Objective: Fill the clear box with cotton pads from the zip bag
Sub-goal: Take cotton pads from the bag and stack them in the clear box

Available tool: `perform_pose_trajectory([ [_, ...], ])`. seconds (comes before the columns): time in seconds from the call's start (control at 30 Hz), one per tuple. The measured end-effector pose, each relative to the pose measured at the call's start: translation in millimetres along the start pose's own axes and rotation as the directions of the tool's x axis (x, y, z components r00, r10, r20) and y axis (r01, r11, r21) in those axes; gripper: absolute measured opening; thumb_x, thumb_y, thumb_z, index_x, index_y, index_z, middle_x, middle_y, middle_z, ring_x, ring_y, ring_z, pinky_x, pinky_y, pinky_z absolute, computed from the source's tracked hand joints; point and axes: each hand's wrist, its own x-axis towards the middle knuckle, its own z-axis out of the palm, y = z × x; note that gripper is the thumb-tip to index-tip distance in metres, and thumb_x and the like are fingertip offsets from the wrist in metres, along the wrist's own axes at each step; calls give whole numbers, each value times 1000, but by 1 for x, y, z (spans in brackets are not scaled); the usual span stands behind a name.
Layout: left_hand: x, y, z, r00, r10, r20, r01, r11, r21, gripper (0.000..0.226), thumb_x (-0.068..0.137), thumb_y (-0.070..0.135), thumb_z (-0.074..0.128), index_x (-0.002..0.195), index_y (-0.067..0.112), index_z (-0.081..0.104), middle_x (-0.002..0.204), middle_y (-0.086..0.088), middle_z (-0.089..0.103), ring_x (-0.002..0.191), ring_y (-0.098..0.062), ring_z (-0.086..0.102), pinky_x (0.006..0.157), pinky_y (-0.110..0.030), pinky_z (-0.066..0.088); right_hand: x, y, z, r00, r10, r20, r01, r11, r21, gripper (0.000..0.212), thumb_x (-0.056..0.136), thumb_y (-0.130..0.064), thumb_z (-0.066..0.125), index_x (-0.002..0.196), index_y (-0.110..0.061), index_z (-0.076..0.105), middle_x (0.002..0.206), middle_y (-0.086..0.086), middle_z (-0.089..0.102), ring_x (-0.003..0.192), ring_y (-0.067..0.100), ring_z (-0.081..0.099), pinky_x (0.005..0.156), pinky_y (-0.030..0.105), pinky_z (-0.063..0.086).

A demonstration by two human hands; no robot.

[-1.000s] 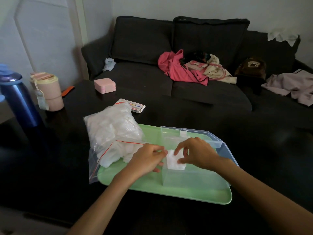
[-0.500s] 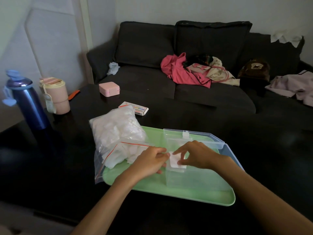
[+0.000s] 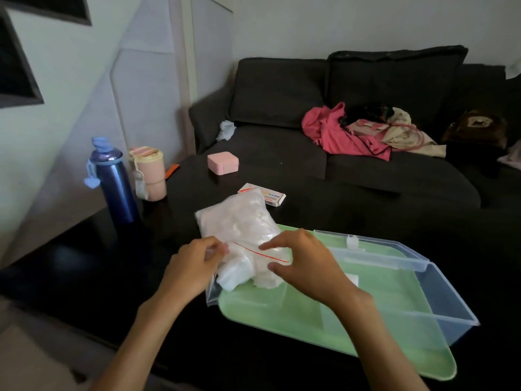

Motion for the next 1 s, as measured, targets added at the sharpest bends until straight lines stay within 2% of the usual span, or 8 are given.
perform_pose_trajectory([
  [0.17, 4, -6, 5, 992, -92, -80, 80, 986, -149, 27, 93, 42, 50, 81, 29, 70, 88, 10, 72, 95, -17, 65, 87, -35, 47, 8, -18, 40, 882, -254, -396, 232, 967, -105, 22, 72, -12, 66, 87, -26, 72, 84, -10, 69, 82, 19, 59, 70, 31, 48],
  [0.27, 6, -6, 6, 991, -103, -80, 89, 983, -163, 29, 93, 42, 49, 86, 24, 71, 84, 7, 71, 90, -19, 66, 84, -35, 49, 10, -21, 60, 869, -365, -334, 298, 925, -235, 19, 64, -15, 68, 79, -27, 72, 82, -8, 63, 78, 21, 55, 63, 30, 44],
  [0.37, 7, -4, 5, 996, -72, -54, 61, 982, -179, 28, 93, 40, 50, 90, 22, 72, 86, 7, 72, 90, -18, 65, 88, -36, 48, 12, -13, 70, 933, -290, -212, 203, 912, -356, 40, 59, -25, 79, 97, -28, 71, 95, -4, 61, 84, 22, 57, 68, 30, 47],
  [0.47, 7, -3, 6, 997, -53, -50, 46, 989, -143, 27, 92, 39, 51, 91, 22, 72, 88, 7, 71, 91, -17, 64, 85, -33, 46, 10, -9, 77, 942, -285, -179, 187, 885, -426, 39, 52, -36, 85, 88, -29, 71, 100, -3, 61, 86, 22, 59, 70, 29, 50],
  [0.6, 8, 0, 2, 995, -86, -51, 75, 978, -195, 27, 92, 37, 52, 89, 22, 73, 83, 7, 71, 87, -18, 65, 83, -33, 47, 8, 1, 83, 910, -364, -198, 256, 869, -423, 25, 52, -22, 80, 69, -28, 64, 87, -10, 63, 89, 20, 54, 80, 30, 38],
  [0.77, 9, 0, 2, 995, -97, -31, 88, 970, -225, 23, 91, 36, 53, 81, 27, 71, 75, 12, 71, 83, -16, 66, 82, -32, 48, 5, 10, 81, 893, -403, -198, 281, 846, -453, 35, 51, -15, 80, 82, -22, 64, 77, -4, 70, 100, 21, 49, 93, 33, 30],
  [0.83, 10, -2, 2, 994, -111, -12, 106, 969, -225, 25, 89, 41, 54, 81, 26, 72, 76, 11, 71, 84, -20, 66, 81, -32, 49, 6, 7, 72, 910, -383, -161, 307, 880, -362, 38, 57, -12, 77, 93, -21, 69, 83, -4, 71, 97, 23, 54, 90, 32, 36],
  [1.0, 18, 2, -8, 971, -199, 135, 231, 926, -299, 26, 81, 36, 70, 97, 16, 70, 106, -12, 69, 104, -30, 62, 95, -41, 49, -3, -8, 27, 973, -168, -159, 199, 958, 206, 26, 76, -9, 61, 93, -28, 67, 92, -13, 68, 92, 10, 59, 77, 23, 44],
])
